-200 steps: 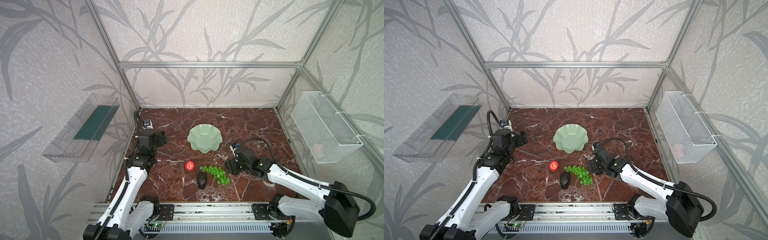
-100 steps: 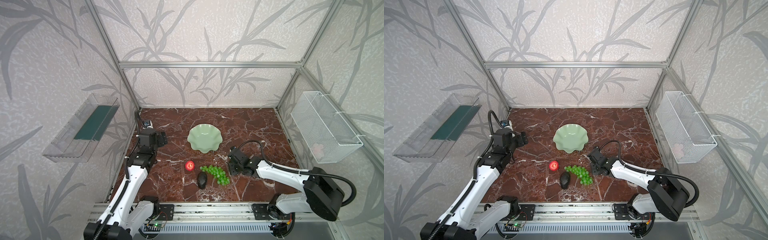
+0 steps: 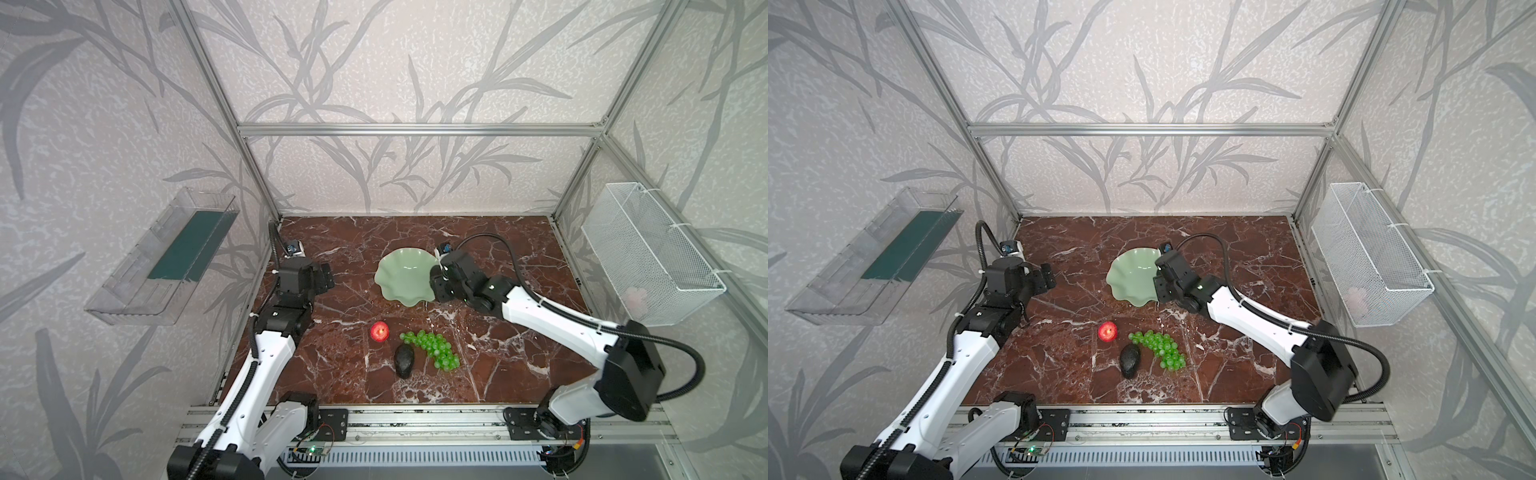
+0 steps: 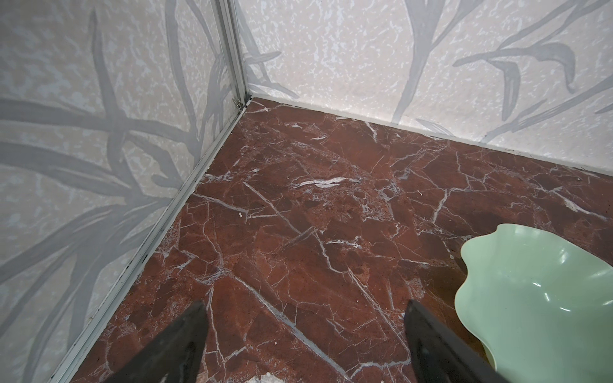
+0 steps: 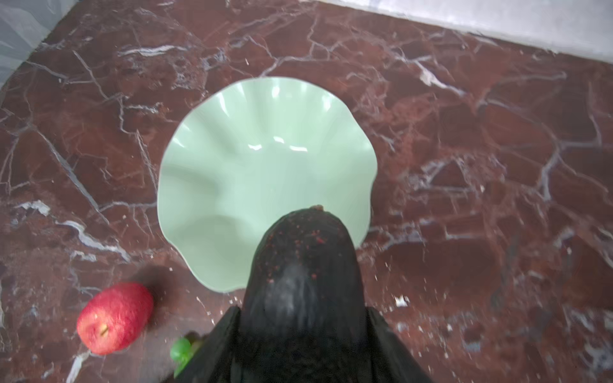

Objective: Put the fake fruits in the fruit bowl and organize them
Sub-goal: 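Carry the avocado with the right gripper into the green bowl and release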

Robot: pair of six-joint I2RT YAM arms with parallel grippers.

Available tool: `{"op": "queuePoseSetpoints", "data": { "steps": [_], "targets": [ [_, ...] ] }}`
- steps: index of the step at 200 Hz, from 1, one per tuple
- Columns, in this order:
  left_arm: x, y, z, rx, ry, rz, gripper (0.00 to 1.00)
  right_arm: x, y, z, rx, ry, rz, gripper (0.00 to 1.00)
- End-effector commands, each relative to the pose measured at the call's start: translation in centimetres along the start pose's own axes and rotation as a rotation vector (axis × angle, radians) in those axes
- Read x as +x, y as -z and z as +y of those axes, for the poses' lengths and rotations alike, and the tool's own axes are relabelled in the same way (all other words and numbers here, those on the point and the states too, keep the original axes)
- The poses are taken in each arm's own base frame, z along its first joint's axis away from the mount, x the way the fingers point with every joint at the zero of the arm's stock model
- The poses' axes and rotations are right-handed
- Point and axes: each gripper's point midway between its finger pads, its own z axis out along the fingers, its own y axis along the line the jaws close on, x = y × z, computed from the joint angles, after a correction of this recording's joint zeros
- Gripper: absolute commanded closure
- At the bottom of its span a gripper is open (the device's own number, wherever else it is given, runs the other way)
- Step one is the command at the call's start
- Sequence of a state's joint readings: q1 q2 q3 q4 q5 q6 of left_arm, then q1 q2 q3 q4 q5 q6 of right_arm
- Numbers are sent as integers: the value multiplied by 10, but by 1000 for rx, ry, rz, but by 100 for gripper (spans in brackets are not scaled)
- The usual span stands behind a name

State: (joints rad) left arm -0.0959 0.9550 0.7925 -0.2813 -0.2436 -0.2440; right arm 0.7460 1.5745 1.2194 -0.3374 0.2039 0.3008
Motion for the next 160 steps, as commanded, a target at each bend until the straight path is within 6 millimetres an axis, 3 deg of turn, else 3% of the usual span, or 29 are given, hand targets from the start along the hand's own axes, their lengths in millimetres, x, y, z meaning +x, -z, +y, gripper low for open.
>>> {"op": "queuePoseSetpoints", "data": {
  "steps": [1,36,65,107,160],
  "targets": [
    [-7,6,7,-30,18,-17,8,-23,-33,17,-51,86,7,49],
    [-8,6,5,-16,32,-17,8,-32,-85,27,-88,115,54,49],
    [-8,7,5,-17,32,-22,8,-22,-115,32,-114,119,116,49],
    [-6,5,4,-11,38,-16,8,-2,-139,27,-82,110,162,49],
    [-1,0,-5,30,48,19,8,20,-156,25,-74,102,209,47]
  ]
}}
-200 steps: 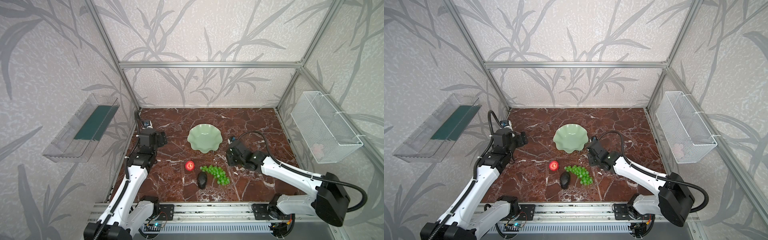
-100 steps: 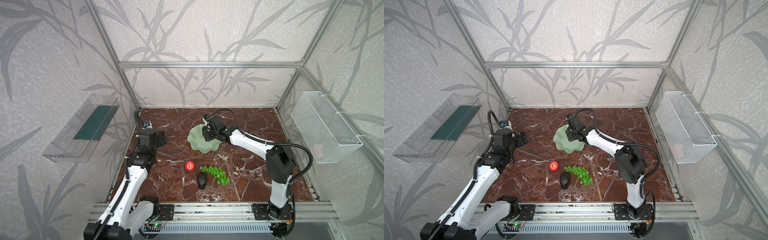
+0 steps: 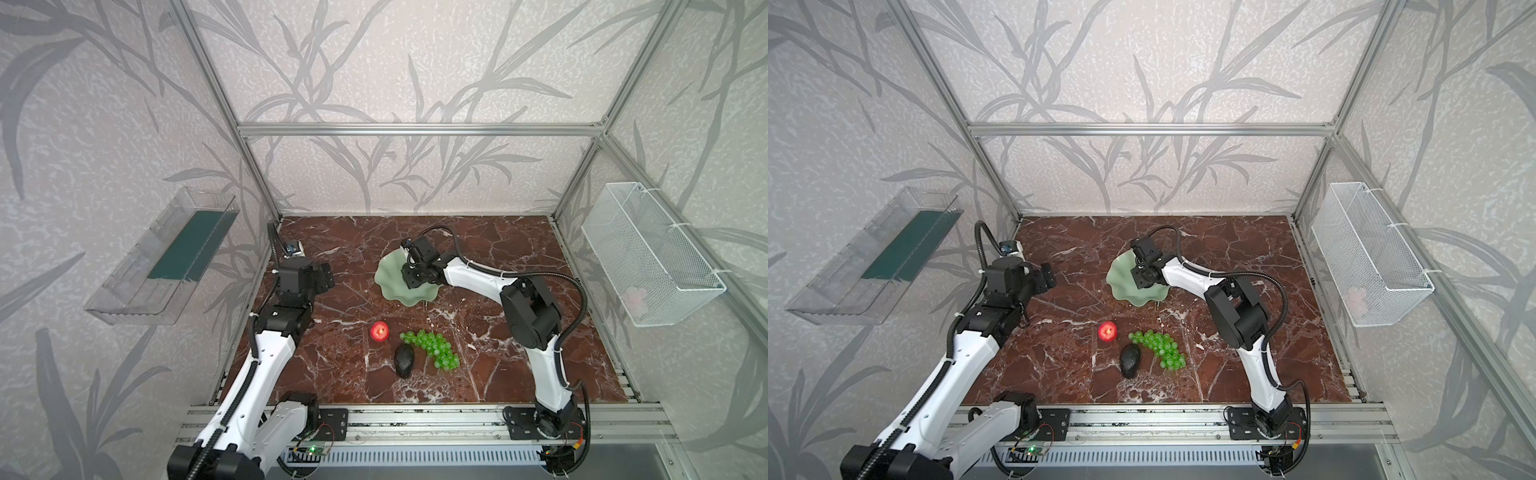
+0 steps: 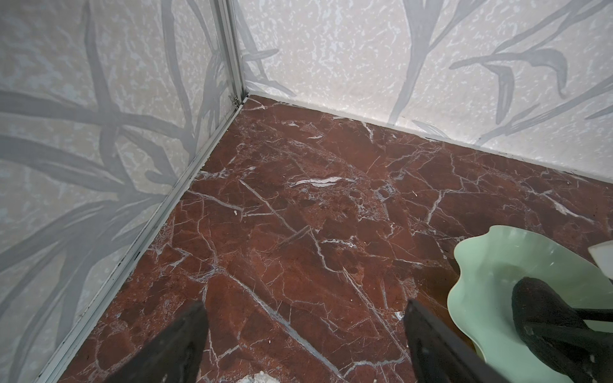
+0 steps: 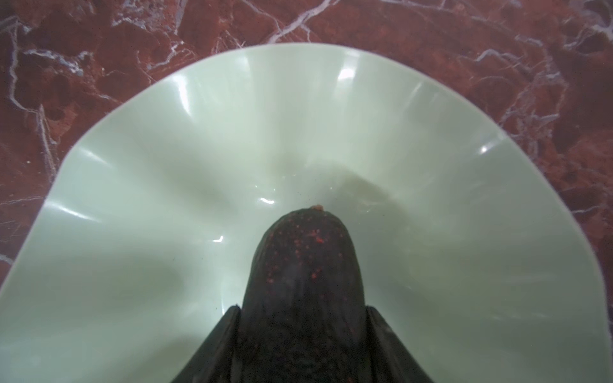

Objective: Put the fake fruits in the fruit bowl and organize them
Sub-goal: 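Carry the avocado with the right gripper into the green bowl and release, then lower the left gripper onto the red apple and grasp it while the right gripper withdraws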

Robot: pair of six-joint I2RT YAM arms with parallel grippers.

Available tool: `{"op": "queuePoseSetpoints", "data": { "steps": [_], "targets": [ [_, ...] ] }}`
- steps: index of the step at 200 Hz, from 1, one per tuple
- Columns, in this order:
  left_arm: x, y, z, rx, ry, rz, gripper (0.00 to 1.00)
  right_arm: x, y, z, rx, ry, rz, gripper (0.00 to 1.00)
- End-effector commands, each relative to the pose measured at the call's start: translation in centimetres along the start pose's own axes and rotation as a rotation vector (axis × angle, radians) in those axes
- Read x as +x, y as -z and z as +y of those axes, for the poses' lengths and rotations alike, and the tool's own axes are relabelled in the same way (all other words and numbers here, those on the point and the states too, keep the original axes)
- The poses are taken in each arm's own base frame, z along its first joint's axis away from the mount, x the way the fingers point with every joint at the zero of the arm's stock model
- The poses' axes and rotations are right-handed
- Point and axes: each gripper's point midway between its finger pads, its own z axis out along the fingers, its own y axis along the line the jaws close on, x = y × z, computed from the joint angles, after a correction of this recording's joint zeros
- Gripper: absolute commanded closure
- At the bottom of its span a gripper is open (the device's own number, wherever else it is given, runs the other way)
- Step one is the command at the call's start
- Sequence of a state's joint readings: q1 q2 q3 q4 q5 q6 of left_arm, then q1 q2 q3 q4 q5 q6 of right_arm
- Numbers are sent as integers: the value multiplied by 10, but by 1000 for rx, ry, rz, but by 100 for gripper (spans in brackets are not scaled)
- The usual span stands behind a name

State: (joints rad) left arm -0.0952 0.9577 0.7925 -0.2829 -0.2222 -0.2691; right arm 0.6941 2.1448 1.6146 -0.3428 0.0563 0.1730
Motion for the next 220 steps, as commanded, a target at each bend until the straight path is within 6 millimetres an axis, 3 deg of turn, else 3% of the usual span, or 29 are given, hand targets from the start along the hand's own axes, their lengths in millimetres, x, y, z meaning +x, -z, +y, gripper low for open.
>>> {"op": "queuePoseSetpoints", "data": {
  "steps": [1,63,85,107,127,162,189,220],
  "targets": [
    [-3,1,-2,11,23,10,8,-2,-5,2,-9,-10,2,47],
    [4,5,-6,34,51,58,8,0,-9,4,-34,-24,12,38],
    [13,7,-18,104,35,120,11,-4,-8,4,-53,-42,6,34],
    [26,8,-34,185,5,212,14,-16,5,2,-66,-58,-33,28],
    [43,9,-49,249,41,274,15,-36,35,-5,-81,-91,-120,22],
    [77,21,-81,294,-36,318,15,-65,116,-22,-79,-103,-372,7],
    [115,23,-107,335,-38,427,15,-60,164,-36,-122,-154,-503,1],
    [163,23,-129,371,-90,526,15,-34,182,-55,-117,-224,-521,1]
  ]
}}
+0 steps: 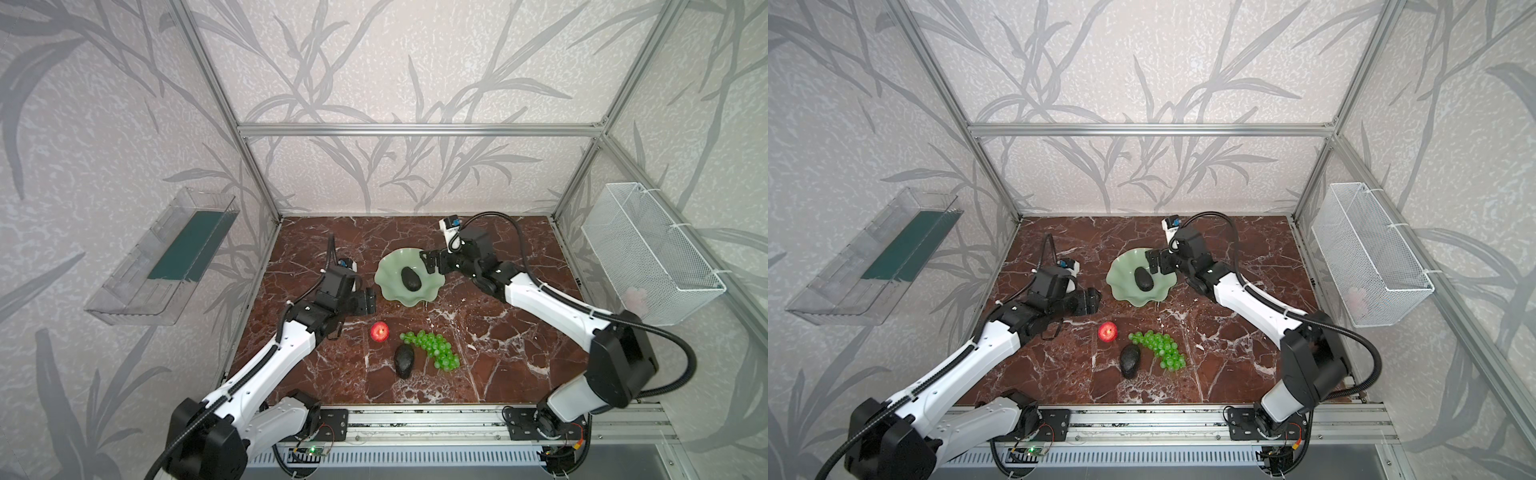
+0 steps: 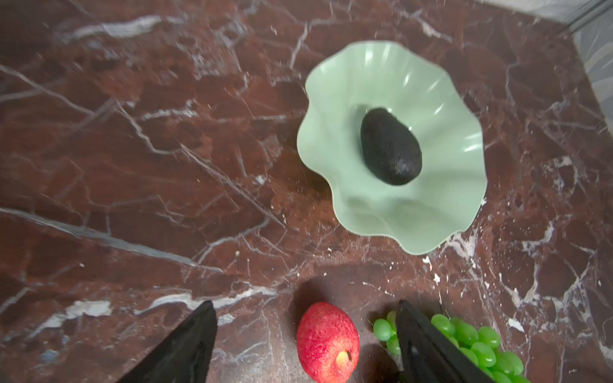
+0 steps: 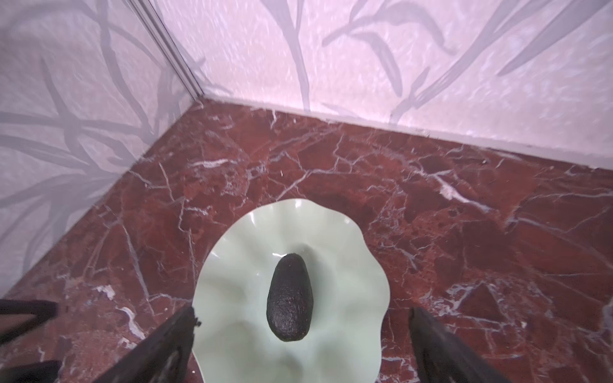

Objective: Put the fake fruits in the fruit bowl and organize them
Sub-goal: 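Lower the left gripper onto the red apple and grasp it while the right gripper withdraws, then carry the red apple with the left gripper into the bowl beside the avocado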

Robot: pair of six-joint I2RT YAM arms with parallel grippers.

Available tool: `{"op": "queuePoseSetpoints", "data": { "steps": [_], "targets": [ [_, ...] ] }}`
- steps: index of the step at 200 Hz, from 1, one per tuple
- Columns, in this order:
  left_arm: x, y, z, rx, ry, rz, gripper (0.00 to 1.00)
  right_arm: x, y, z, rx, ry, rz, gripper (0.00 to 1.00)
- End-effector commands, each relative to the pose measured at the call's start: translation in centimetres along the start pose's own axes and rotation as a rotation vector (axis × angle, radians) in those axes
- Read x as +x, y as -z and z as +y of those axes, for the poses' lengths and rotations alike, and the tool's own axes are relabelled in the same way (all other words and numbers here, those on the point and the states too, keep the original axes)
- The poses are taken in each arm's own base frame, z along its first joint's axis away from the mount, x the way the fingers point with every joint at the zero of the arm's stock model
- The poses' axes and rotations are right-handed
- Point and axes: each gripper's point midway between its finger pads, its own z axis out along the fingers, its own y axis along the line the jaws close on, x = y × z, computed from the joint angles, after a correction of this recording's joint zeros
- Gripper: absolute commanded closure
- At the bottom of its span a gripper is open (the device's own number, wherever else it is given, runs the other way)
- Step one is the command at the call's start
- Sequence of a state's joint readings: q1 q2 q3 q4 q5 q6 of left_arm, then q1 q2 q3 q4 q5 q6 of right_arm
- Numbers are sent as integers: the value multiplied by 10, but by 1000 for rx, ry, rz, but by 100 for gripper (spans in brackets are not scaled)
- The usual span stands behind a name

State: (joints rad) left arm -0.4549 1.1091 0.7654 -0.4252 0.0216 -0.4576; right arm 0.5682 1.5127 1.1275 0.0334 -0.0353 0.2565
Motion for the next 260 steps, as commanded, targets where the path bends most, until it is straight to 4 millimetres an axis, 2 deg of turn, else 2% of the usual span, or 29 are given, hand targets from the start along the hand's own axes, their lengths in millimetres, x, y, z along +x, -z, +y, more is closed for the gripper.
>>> {"op": "queuePoseSetpoints", "data": {
  "steps": [1,48,87,118,142,181,199,212,248,260],
  "targets": [
    [32,-19,-6,-7,23,82,15,13,9,-12,1,-57,-13,1],
    [68,-39,-19,-29,-43,217,16,41,32,-34,67,-90,22,1],
    [90,-47,-20,-52,-57,271,16,42,37,-40,85,-95,14,1],
    [97,-56,-14,-78,-57,277,19,39,38,-39,79,-100,3,1],
    [96,-58,-14,-88,-70,288,30,41,40,-39,79,-102,5,1],
    [99,-58,-10,-105,-80,299,39,48,42,-43,91,-111,8,1],
    [94,-54,-14,-95,-88,295,46,49,43,-44,94,-119,5,1],
    [83,-45,-19,-81,-101,275,49,49,43,-45,95,-119,4,1],
    [17,-12,-49,-5,-165,91,50,47,43,-48,103,-121,-2,1],
    [-3,-7,-59,7,-195,57,50,47,44,-49,106,-120,-3,1]
  ]
}}
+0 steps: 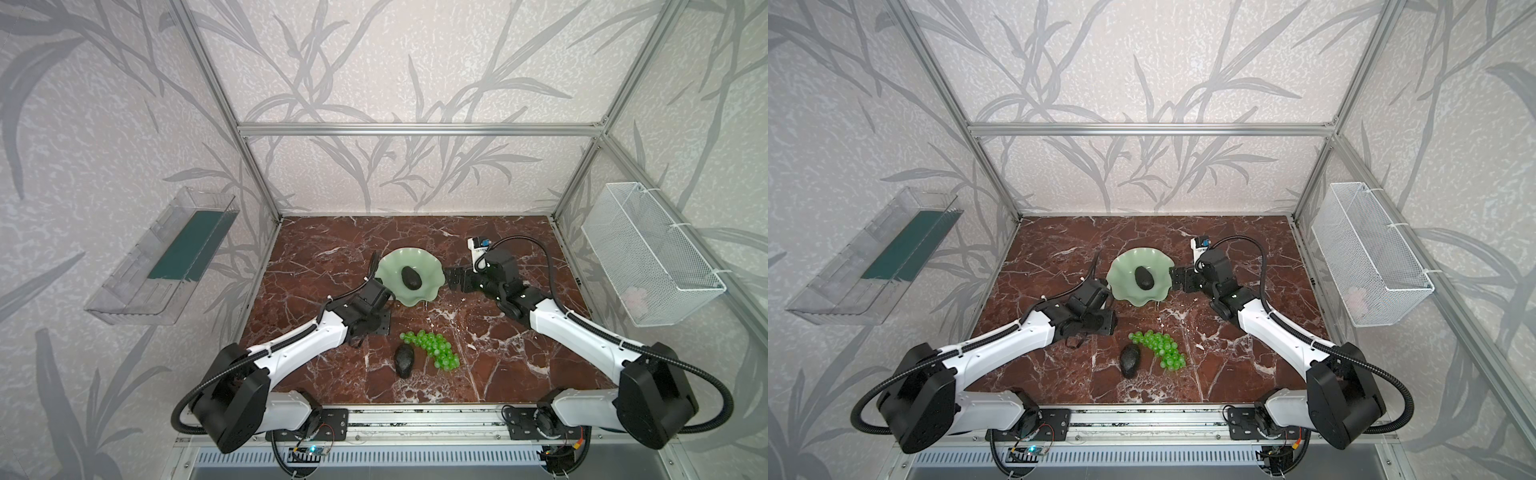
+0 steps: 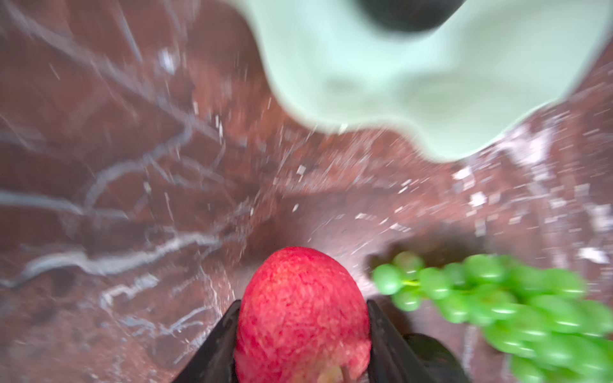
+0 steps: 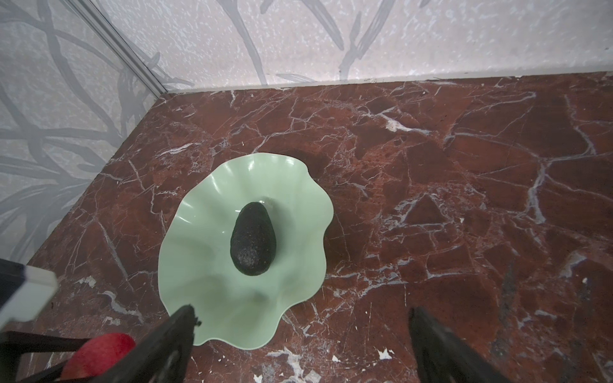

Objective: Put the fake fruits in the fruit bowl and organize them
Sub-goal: 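Carry the red apple with the left gripper into the bowl beside the avocado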

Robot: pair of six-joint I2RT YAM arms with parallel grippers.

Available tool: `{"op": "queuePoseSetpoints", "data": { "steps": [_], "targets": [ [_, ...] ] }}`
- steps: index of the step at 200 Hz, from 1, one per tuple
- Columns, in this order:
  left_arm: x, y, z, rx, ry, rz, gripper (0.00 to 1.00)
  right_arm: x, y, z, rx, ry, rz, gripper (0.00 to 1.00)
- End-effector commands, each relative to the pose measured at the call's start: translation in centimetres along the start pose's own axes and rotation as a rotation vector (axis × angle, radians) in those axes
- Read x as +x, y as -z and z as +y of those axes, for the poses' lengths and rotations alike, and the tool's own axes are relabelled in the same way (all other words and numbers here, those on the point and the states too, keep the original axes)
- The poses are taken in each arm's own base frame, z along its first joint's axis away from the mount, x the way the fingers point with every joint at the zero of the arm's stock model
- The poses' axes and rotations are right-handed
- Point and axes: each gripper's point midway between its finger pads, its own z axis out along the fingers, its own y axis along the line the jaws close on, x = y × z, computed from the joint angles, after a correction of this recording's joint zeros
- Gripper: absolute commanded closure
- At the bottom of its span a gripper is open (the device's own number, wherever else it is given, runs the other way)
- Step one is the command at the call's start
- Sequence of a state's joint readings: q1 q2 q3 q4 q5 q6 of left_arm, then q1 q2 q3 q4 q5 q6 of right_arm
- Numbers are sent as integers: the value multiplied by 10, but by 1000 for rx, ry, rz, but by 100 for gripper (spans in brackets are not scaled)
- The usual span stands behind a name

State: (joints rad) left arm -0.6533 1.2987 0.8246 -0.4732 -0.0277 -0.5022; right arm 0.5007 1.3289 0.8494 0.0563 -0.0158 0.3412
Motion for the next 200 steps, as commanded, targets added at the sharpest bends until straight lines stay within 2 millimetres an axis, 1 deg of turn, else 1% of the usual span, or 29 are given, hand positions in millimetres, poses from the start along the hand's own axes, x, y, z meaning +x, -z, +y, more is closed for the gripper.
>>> {"op": "queuePoseSetpoints", "data": {
  "steps": [1,16,32,54,85,122,155,200],
  "targets": [
    [-50,31,-13,10,-71,-126,50,-11,8,-2,6,-6,-48,1],
    [-70,30,-23,13,-106,-139,50,-11,9,-3,8,-4,-50,1],
    [-84,17,-28,8,-117,-119,50,-10,12,-2,6,2,-48,1],
    [-97,-5,-25,-32,-76,-92,50,-9,19,-3,8,15,-52,0],
    [-109,-28,-27,-46,-71,-78,50,-10,28,-5,16,30,-64,0],
    [-110,-53,-23,-60,-74,-10,50,-9,28,-6,19,34,-66,1],
    [-106,-71,-11,-115,-62,66,50,-9,24,-6,20,46,-57,1],
    [-102,-87,-8,-110,-17,102,50,-8,20,-8,19,54,-51,1]
  ]
}}
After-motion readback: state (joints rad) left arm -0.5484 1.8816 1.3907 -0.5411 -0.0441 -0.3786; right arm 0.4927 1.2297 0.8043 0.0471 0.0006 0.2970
